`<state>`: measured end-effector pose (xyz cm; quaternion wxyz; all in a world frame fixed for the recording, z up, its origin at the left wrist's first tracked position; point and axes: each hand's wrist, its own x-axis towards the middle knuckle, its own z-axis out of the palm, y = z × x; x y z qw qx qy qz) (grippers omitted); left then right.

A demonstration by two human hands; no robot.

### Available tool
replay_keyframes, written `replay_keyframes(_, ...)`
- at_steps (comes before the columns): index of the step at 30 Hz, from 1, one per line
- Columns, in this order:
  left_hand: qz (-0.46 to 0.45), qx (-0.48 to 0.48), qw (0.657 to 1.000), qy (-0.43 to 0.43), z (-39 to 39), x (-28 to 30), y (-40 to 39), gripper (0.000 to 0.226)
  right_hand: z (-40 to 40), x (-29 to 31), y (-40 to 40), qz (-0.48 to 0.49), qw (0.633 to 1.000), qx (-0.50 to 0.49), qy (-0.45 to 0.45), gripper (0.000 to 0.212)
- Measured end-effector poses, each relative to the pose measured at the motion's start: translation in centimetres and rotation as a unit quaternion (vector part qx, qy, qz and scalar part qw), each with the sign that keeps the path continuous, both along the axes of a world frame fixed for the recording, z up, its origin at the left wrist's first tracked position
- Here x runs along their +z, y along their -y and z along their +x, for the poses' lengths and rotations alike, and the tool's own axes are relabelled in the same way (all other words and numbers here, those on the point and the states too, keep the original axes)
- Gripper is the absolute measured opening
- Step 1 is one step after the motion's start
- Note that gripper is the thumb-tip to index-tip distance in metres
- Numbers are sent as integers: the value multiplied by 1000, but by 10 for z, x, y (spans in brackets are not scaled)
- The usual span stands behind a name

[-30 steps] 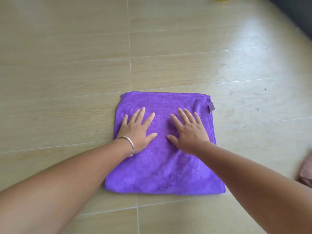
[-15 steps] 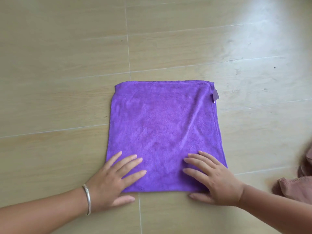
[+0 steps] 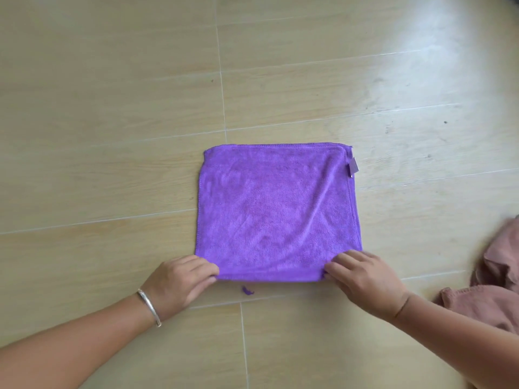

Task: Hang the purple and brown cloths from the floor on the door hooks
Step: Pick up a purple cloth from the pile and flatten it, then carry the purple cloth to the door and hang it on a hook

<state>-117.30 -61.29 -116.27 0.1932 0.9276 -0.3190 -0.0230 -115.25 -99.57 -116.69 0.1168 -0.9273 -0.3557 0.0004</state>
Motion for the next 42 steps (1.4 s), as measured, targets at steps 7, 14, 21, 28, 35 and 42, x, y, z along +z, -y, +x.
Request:
replay_keyframes(7, -6, 164, 986, -24, 26, 140, 18, 9, 29, 153, -35, -58, 986, -151, -47, 20)
replay_keyframes(14, 31, 128, 991, 8, 59, 320, -17, 36, 62, 341, -50, -99, 992, -39, -69, 46)
replay_keyframes(21, 124, 36, 991, 35, 55, 504, -59, 54, 57, 528, -59, -147, 987, 66, -10, 35)
replay_keyframes(28, 162, 116, 979, 52, 18, 712, -61, 20, 41, 731, -99, -150, 986, 50, 49, 34)
replay_keyframes(35, 184, 193, 961, 66, 4, 888, -70, 17, 27, 901, -118, -146, 988, -25, 46, 37)
replay_keyframes(42, 215, 218, 939, 158, 8, 1031, -100, 27, 34, 1030, -133, -94, 983, -42, 151, 31)
